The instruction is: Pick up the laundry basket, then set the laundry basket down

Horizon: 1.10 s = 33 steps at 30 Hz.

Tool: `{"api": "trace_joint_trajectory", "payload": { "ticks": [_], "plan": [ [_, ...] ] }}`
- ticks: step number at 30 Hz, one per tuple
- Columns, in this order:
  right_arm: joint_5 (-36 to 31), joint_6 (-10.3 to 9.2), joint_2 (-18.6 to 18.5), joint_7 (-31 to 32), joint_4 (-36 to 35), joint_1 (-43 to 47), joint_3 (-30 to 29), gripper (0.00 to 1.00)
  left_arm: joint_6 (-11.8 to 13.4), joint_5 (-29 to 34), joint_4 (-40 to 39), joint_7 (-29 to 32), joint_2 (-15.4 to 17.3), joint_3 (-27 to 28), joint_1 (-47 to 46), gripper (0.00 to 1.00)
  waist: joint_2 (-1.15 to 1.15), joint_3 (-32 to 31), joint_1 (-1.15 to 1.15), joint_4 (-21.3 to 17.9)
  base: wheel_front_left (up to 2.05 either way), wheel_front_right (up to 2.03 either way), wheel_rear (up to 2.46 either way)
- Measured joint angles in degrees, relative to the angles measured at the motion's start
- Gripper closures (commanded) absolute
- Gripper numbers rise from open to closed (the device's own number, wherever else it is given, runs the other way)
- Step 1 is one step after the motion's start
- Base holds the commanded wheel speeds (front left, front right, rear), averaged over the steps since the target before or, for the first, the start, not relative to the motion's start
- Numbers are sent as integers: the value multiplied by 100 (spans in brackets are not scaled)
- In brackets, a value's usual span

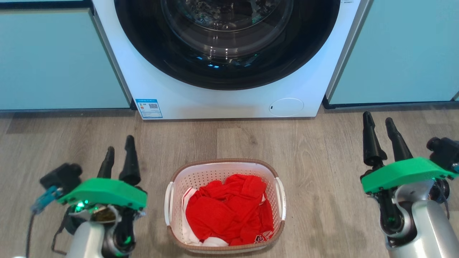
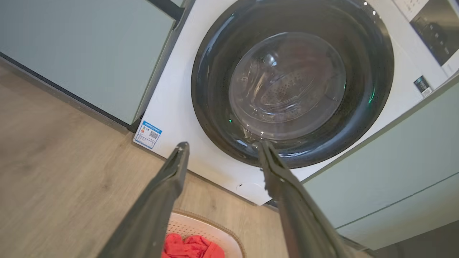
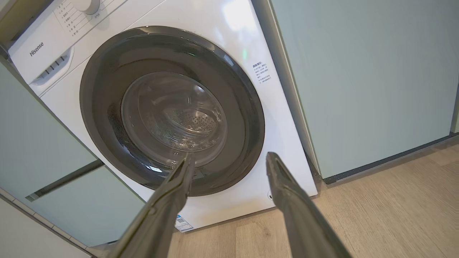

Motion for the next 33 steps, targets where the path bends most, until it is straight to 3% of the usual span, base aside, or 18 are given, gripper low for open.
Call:
{"api": "trace_joint_trajectory", "payload": {
  "ticks": [8, 11, 19, 23, 30, 33],
  "plan": [
    [-514, 0, 2, -153, 189, 6, 121, 0, 1007, 823, 365, -134, 472, -1048, -222, 0, 0, -43, 0, 14, 0, 0, 0],
    [-660, 0, -19, -188, 345, 13, 275, 0, 1268, 924, 559, -182, 544, -1333, -309, 0, 0, -59, 0, 13, 0, 0, 0],
    [-826, 0, -59, -299, 794, 12, 391, 0, 1092, 808, 1104, -303, 584, -1652, -371, 0, 0, -96, 0, 5, 0, 0, 0],
    [-1003, 1, 16, -358, 835, -10, 224, 0, 1104, 1068, 1074, -377, 573, -1639, -448, 0, 0, -97, 0, 7, 0, 0, 0],
    [-1502, 1, 30, -505, 886, -118, 323, 0, 1117, 1550, 594, -497, 521, -1582, -539, 0, 0, -79, 0, 29, 0, 0, 0],
    [-1672, 1, 53, -554, 842, -124, 303, 0, 1265, 1837, 80, -553, 443, -1461, -541, 0, 0, -60, 0, 27, 0, 0, 0]
  ]
}}
